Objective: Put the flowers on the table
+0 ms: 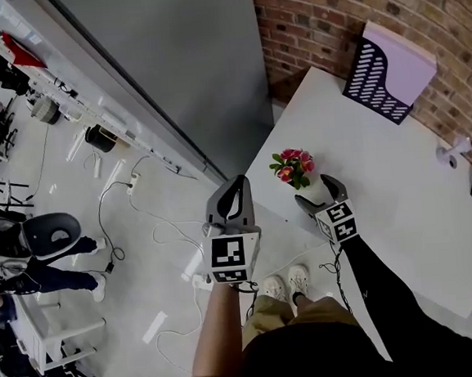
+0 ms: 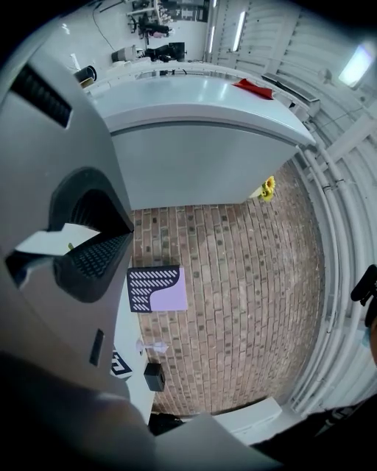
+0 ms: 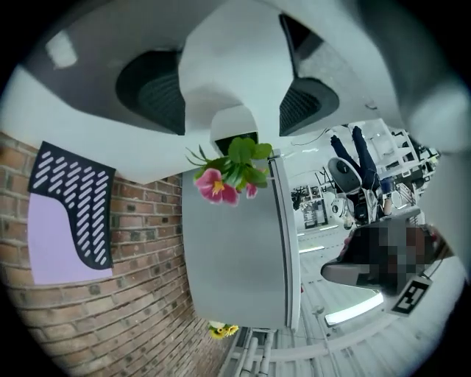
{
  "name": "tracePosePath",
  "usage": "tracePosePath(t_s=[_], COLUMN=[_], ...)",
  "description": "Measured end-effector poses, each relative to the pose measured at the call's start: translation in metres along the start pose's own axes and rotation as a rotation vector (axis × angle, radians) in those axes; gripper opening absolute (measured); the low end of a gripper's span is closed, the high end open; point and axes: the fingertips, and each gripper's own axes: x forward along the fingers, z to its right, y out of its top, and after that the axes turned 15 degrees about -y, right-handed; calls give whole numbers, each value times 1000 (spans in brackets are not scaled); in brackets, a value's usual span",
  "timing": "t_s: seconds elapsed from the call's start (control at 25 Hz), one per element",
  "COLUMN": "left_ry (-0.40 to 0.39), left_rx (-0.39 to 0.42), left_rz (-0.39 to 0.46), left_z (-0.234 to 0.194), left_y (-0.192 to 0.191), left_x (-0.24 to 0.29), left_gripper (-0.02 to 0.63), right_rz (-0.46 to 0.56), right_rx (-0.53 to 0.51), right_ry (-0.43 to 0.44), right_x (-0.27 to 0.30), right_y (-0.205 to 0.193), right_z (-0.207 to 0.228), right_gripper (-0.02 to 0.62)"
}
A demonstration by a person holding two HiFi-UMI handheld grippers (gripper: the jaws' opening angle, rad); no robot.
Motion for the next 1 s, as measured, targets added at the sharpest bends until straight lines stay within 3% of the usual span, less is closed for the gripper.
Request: tracePosePath(t_s=[0.48,1.0], left_ry=[-46,-62], left_rx=[34,53], left_rz=[72,118], left_z=[34,59], left_y=[45,78], left_x=[-9,-31], left_gripper=[8,8], right_rz=[200,397], right_rx=[10,1], right_ry=[-70,-84], right_x=[-81,-166], right_y=[95,176], right_z=[22,19], right_gripper=[393,393])
